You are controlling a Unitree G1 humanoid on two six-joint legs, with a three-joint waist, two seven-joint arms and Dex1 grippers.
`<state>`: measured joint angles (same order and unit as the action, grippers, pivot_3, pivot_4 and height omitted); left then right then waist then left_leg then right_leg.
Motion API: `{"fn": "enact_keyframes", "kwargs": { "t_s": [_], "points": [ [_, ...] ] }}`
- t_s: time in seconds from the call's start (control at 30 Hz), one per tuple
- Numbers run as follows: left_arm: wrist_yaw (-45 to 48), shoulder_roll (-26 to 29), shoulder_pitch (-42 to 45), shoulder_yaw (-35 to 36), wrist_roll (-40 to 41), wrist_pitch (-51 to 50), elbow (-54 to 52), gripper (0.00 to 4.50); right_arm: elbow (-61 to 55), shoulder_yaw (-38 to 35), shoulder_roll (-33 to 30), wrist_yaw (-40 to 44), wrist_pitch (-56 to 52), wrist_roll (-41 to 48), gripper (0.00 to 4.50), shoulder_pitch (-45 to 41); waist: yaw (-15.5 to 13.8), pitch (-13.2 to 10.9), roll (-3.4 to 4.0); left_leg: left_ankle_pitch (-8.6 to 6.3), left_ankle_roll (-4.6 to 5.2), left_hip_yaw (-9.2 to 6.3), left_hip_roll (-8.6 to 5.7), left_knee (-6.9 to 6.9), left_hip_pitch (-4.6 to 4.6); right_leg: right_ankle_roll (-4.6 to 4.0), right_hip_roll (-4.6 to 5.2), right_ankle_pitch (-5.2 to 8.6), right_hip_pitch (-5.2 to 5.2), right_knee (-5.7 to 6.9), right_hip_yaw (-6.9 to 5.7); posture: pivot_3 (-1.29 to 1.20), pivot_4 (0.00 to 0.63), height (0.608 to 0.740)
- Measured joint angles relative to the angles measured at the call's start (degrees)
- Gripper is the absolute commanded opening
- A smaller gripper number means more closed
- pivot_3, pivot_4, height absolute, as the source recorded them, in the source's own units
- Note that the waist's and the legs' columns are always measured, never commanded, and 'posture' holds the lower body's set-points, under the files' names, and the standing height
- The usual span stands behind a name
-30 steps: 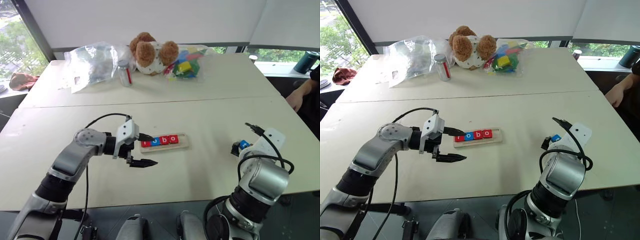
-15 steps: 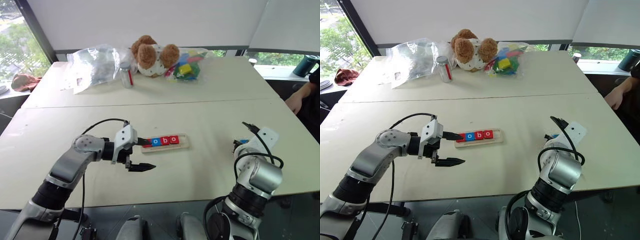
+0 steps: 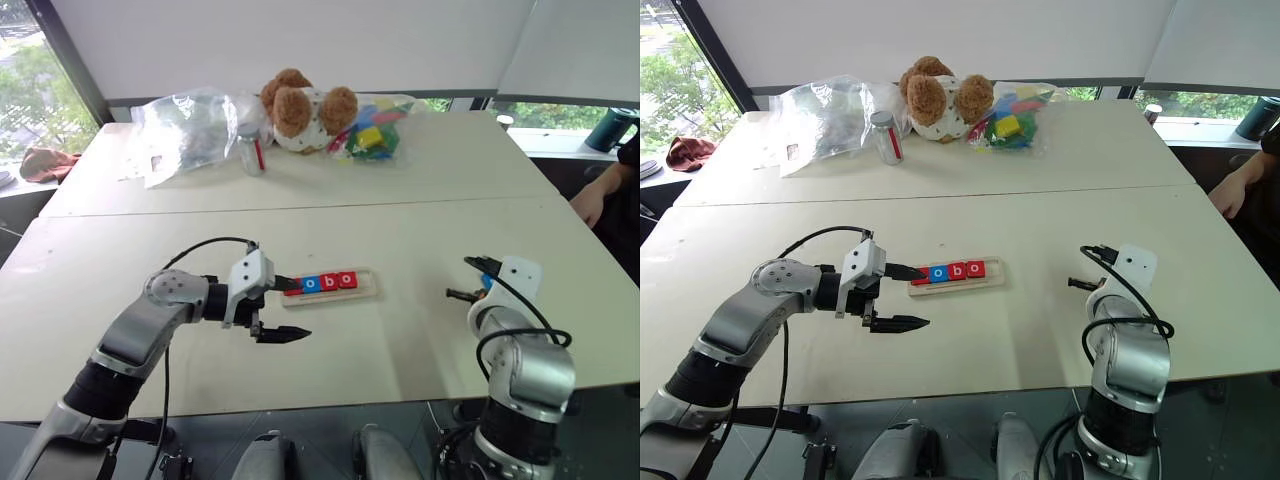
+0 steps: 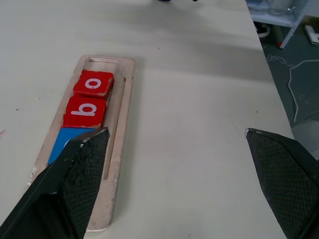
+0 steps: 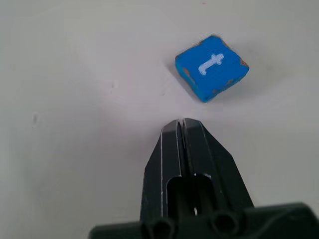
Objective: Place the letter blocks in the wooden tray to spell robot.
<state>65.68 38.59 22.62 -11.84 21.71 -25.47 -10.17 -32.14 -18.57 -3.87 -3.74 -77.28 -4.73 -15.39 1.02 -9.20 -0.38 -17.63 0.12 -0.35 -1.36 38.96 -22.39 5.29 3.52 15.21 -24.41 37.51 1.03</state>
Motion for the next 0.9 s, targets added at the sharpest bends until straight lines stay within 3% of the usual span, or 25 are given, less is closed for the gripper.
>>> {"fn": "enact_keyframes", "kwargs": {
  "t_s": [0.23,0.43,0.83,0.9],
  "points": [
    [0.17,-0.23,-0.09,-0.1,-0.32,0.54,1.34,4.5,-12.12,6.05,-4.75,3.13,-4.56,1.1,4.44,8.19,-0.09,-0.01,-0.01,-0.01,0.02,0.01,-0.01,0.02,-0.02,0.01,0.01,0.0,0.0,-0.05,0.0,0.0,0.15,0.74],
    [0.61,-0.98,0.18,-0.47,-1.01,1.31,2.26,4.5,-7.0,6.61,-11.64,4.24,4.22,0.68,4.44,9.63,-0.13,-0.01,-0.02,-0.02,0.03,0.02,-0.02,0.04,-0.01,0.01,-0.02,0.0,0.05,-0.12,-0.02,0.0,0.15,0.74],
    [0.65,-0.85,0.35,-0.47,-1.32,1.2,2.25,4.5,15.89,4.62,-20.42,10.65,24.52,2.22,4.44,4.75,-0.15,-0.02,-0.04,-0.05,0.08,0.05,-0.01,0.09,0.0,0.02,0.01,0.0,0.12,-0.17,0.0,0.0,0.15,0.74],
    [0.52,-0.51,0.34,-0.43,-1.29,1.09,2.06,4.5,18.49,4.21,-20.78,11.04,26.19,2.74,3.93,3.57,-0.15,-0.02,-0.04,-0.05,0.08,0.04,-0.01,0.09,0.0,0.02,0.02,0.0,0.12,-0.17,0.0,0.0,0.15,0.74]
  ]
}}
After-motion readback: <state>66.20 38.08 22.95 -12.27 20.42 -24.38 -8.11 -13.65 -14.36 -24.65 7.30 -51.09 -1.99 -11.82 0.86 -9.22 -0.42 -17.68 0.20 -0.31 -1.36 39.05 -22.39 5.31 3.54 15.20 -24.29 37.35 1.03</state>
